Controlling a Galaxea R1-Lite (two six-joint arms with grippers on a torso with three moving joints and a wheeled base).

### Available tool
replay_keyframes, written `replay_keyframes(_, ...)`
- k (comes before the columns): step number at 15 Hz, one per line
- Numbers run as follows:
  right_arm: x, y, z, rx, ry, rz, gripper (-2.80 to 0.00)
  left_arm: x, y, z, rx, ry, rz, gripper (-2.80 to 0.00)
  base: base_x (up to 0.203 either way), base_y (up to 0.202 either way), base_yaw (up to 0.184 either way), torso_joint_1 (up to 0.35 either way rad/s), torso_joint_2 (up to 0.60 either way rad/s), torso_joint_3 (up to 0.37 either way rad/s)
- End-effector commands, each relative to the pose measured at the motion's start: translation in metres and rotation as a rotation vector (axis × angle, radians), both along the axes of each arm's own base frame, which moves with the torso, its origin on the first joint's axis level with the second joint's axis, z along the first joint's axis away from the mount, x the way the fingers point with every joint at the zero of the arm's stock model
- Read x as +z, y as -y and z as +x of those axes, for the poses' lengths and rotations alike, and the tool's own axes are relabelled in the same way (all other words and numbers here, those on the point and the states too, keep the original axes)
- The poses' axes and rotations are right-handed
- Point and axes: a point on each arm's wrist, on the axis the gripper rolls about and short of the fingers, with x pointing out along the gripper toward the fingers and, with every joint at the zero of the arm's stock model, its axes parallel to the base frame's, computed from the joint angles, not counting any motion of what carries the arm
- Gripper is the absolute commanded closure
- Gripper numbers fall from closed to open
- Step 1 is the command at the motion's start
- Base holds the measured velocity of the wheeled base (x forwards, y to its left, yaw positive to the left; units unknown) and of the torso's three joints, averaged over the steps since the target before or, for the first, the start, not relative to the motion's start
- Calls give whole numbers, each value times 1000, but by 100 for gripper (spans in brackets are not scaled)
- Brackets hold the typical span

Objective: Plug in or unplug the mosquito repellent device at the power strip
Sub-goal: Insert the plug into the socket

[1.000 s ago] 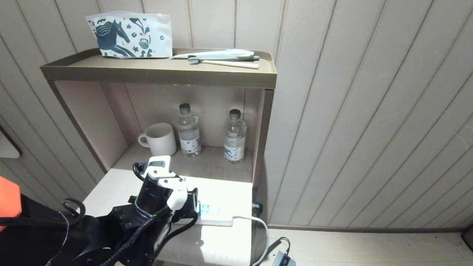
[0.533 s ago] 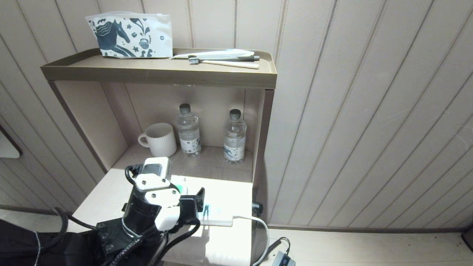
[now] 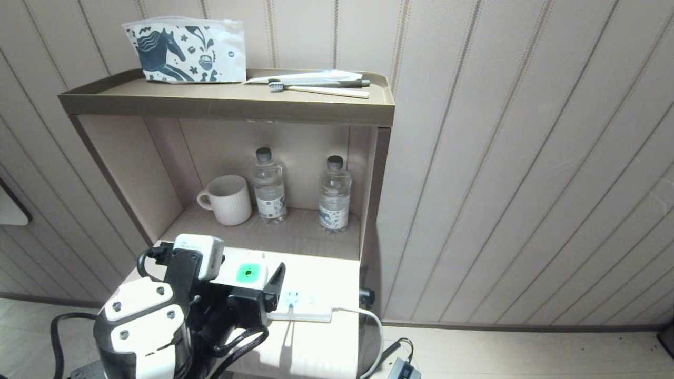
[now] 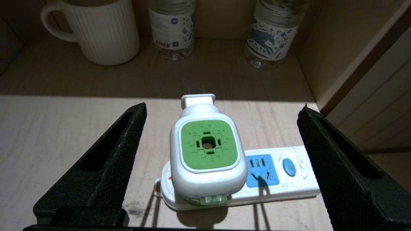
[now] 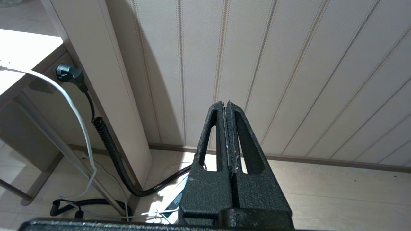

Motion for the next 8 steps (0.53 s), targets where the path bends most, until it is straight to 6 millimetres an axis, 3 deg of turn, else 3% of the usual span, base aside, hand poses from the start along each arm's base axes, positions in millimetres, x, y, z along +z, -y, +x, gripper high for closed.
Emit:
replay_keyframes(1,0,0,0,1,1,0,0,-11,2,7,30,0,9,-280,0,0,0,0,0,0)
replay_keyframes(8,0,0,0,1,1,0,0,-29,8,15,113,14,32,-280,0,0,0,0,0,0)
